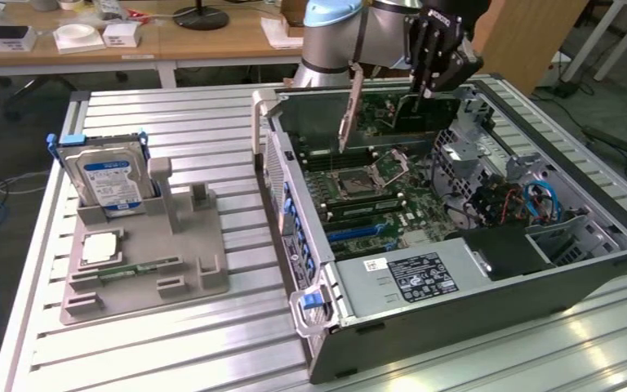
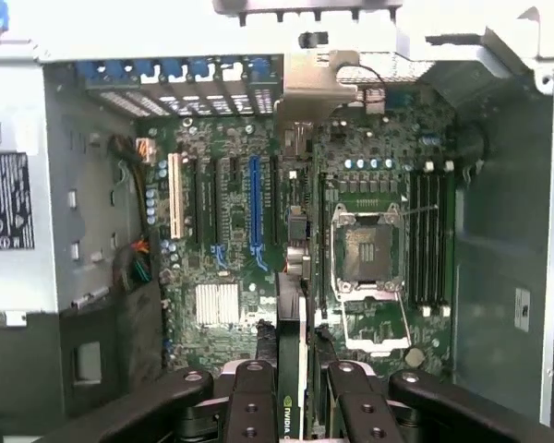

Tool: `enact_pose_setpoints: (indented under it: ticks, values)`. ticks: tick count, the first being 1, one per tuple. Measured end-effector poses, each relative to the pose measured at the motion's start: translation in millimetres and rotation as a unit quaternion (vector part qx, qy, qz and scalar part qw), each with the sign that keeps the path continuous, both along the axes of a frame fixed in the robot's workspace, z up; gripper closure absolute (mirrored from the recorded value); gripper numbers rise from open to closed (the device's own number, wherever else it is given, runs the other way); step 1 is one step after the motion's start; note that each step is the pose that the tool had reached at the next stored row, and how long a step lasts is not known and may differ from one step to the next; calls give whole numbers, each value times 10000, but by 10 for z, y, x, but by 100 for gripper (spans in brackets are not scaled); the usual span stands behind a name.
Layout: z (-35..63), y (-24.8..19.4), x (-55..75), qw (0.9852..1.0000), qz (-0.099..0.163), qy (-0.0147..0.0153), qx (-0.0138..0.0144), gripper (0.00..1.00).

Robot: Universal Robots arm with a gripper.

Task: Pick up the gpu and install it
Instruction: 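Insert the gpu into the slot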

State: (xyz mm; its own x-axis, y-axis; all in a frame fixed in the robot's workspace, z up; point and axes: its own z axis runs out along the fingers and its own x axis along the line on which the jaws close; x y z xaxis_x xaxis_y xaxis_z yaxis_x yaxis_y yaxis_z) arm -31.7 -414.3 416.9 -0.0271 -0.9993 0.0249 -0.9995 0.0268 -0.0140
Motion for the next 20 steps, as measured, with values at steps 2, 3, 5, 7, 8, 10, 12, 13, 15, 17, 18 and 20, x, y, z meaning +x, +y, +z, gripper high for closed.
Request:
enact_pose_setpoints:
  ticks: [2, 3, 5, 7, 8, 10, 12, 13, 15, 17, 18, 20]
  values:
    - [-3, 0, -5, 9998, 184, 1, 0, 74]
    - [-4, 0, -17, 9999, 161, -1, 2, 74]
    - [-4, 0, -38, 9999, 121, -3, 1, 74]
    - [-3, 0, -45, 10000, 86, -3, 0, 74]
    - [-3, 0, -46, 10000, 71, -3, -1, 74]
    - [-16, 0, -50, 10000, 41, -3, -2, 74]
    - [-37, 1, -50, 10000, 24, -3, -1, 74]
    - [-39, 1, -51, 10000, 23, -3, -2, 74]
    - [-45, 1, -51, 10000, 22, -3, -6, 74]
    - [-49, 1, -52, 10000, 20, -5, -44, 74]
    - [-51, 1, -52, 9999, 20, -18, -98, 74]
    - [-60, 0, -51, 9999, 20, -75, -152, 74]
